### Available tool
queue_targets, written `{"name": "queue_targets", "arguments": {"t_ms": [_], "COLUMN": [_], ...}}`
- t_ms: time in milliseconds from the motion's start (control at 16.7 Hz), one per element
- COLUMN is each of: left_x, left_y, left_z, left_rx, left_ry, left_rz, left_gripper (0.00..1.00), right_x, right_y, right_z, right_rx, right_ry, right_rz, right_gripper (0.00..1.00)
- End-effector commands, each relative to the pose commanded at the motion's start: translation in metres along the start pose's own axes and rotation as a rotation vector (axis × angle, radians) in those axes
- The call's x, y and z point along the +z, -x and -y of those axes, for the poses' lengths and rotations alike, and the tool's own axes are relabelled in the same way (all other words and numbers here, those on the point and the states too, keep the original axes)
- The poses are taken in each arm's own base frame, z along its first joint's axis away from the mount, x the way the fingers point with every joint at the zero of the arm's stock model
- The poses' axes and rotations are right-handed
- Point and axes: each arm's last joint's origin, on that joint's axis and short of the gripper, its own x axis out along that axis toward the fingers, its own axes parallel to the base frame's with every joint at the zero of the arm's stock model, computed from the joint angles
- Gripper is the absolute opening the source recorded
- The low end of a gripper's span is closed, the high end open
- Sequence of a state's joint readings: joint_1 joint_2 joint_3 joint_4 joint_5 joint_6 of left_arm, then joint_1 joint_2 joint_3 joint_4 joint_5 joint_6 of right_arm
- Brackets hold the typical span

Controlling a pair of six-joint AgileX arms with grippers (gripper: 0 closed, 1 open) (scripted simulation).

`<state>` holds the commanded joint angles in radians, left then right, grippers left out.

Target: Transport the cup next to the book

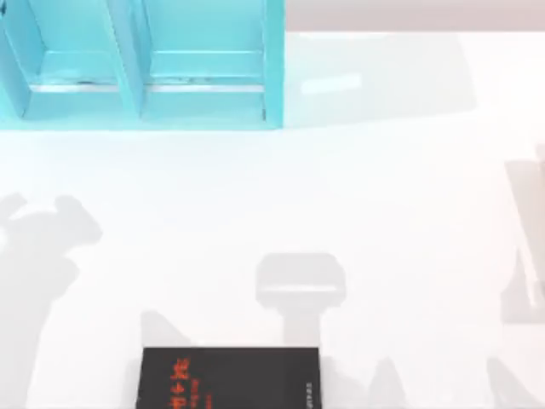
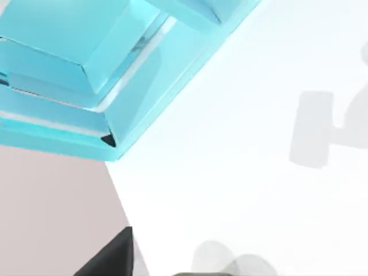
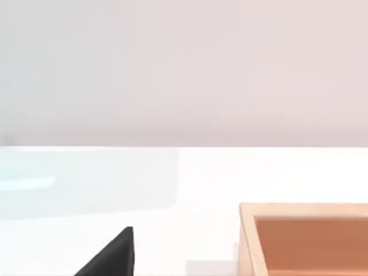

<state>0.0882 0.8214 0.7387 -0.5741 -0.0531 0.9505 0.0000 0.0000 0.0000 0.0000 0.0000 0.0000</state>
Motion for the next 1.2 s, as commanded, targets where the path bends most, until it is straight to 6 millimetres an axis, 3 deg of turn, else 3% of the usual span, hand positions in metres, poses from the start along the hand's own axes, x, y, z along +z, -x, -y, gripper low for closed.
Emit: {"name": "queue_targets", "arguments": {"t_ms": [240, 480, 840, 1200], "left_x": [0.015, 0.011, -0.031, -0.081], "left_y": [-0.031, -0.075, -0.133, -0.158], "left_z": [-0.049, -0.092, -0.137, -0.16], "left_rx": [-0.206, -0.444, -0.741, -0.882], "left_ry": [-0.319, -0.557, -0.728, -0.732], "left_rz": [-0.163, -0.244, -0.24, -0.199], "left_gripper": [1.0, 1.0, 1.0, 1.0], "right_x": [0.0, 0.0, 0.0, 0.0], "right_y": [0.0, 0.0, 0.0, 0.0], "right_z": [0.0, 0.0, 0.0, 0.0], "right_rx": [0.0, 0.0, 0.0, 0.0], "right_ry": [0.0, 0.0, 0.0, 0.0], "right_rz": [0.0, 0.0, 0.0, 0.0], "right_gripper": [1.0, 1.0, 1.0, 1.0]}}
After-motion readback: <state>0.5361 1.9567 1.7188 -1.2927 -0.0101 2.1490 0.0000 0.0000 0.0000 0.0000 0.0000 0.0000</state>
